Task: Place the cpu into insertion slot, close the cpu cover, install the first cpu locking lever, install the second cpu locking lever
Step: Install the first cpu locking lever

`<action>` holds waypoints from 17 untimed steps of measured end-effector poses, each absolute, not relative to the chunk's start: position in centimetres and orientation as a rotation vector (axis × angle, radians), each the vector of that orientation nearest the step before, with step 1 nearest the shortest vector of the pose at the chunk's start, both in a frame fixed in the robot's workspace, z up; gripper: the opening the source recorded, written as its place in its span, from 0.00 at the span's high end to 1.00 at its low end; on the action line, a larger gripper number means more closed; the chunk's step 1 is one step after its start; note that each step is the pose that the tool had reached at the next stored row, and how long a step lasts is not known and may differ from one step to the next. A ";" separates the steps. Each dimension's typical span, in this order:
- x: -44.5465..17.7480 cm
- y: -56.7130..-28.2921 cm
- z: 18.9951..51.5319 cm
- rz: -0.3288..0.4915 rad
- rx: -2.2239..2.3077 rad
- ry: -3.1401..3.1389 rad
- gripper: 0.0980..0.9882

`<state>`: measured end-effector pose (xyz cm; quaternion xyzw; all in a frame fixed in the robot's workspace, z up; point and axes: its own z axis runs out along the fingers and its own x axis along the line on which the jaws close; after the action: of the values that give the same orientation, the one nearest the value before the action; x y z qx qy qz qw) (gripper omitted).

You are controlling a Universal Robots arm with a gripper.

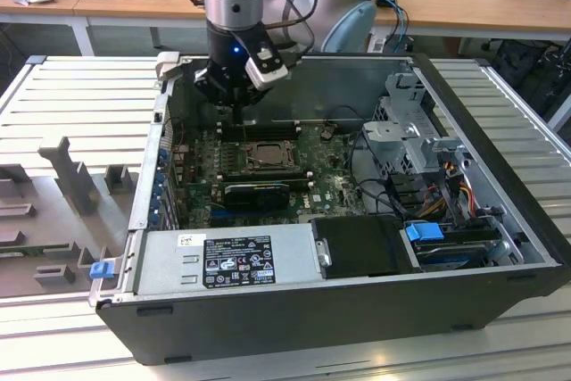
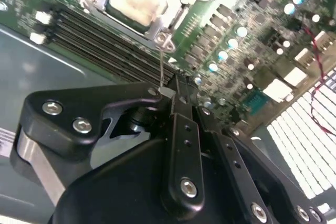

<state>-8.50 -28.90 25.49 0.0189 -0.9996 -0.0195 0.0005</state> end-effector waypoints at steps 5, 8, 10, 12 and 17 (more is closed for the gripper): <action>-6.7 -28.9 25.3 -0.061 0.059 -3.139 0.99; -6.2 -28.9 25.2 -0.080 0.059 -3.139 0.99; -6.2 -28.9 25.2 -0.106 0.059 -3.139 0.99; -6.2 -29.0 24.7 -0.113 0.059 -3.139 0.99; -5.6 -29.0 24.1 -0.130 0.064 -3.138 0.99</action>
<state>-5.59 -28.97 24.05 0.0203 -0.9989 -0.0413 0.0003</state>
